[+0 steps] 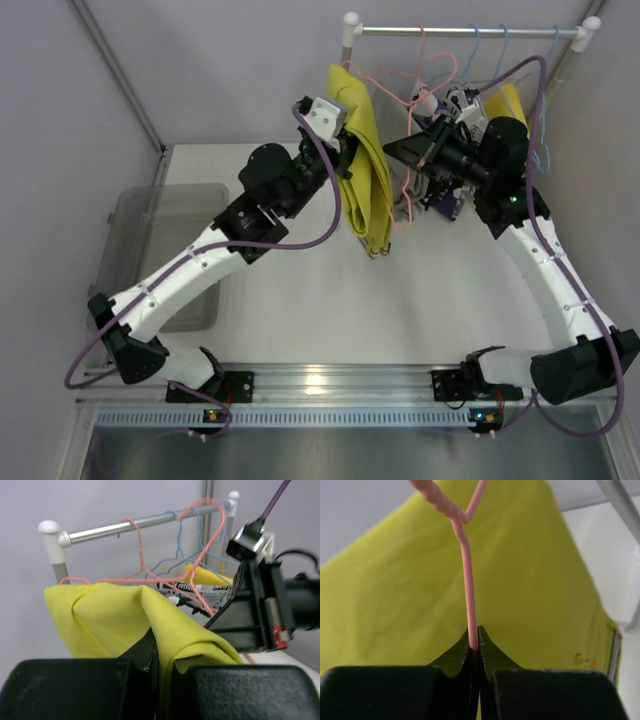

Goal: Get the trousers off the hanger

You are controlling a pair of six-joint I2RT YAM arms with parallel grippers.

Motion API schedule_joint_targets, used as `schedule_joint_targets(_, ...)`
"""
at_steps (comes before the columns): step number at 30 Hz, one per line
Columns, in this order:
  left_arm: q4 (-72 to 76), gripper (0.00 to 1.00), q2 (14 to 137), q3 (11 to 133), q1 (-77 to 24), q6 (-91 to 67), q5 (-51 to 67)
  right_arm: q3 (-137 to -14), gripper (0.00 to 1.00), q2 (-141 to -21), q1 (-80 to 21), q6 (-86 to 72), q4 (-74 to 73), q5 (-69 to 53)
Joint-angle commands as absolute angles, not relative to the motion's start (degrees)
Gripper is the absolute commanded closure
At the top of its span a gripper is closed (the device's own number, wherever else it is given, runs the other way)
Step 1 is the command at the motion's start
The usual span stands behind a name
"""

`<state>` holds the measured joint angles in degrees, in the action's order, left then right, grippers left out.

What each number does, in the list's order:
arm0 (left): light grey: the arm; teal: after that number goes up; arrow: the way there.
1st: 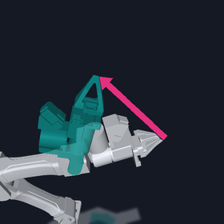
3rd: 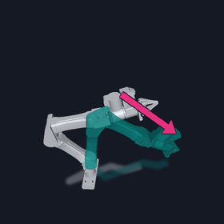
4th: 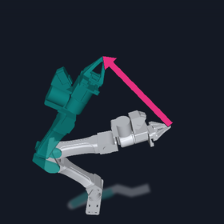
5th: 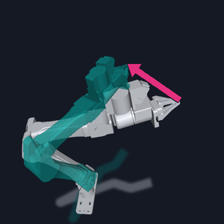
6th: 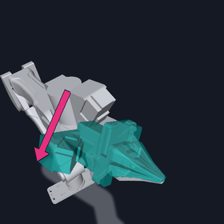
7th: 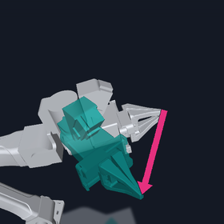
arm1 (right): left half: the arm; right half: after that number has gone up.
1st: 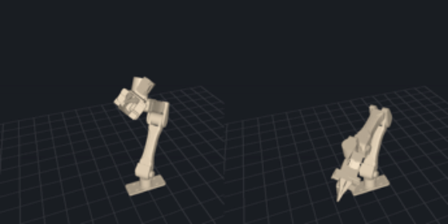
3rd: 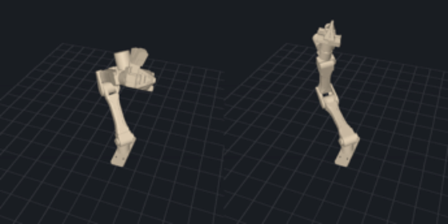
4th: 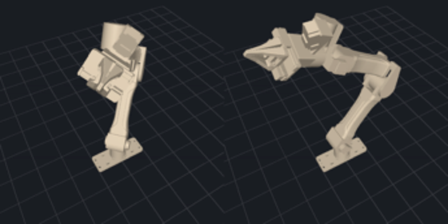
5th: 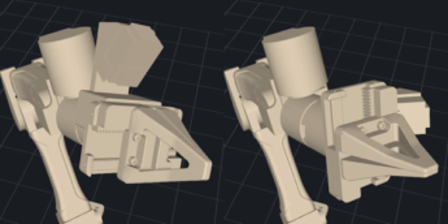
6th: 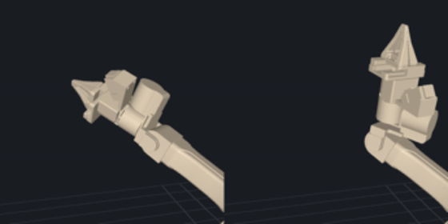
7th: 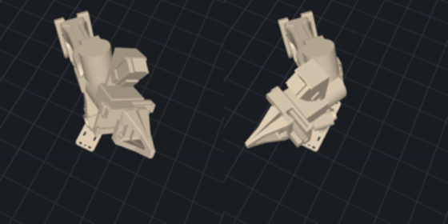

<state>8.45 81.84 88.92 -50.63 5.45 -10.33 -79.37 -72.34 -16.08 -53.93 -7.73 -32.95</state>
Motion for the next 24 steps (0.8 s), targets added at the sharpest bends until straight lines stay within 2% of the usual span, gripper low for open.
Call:
schedule_joint_targets(1,14.2,1.00,76.6,96.8,-50.5,1.9,-8.4,-78.5,1.00,-71.0,-16.1,-45.0,-10.4,-28.0)
schedule_joint_targets(14,16.5,1.00,77.4,108.5,-50.5,8.0,-11.3,-73.7,1.00,-73.4,-18.5,-34.7,-14.2,-22.6)
schedule_joint_targets(24,18.7,1.00,74.9,113.6,-50.5,21.1,-21.5,-72.4,1.00,-73.5,-22.1,-30.8,-14.5,-21.3)
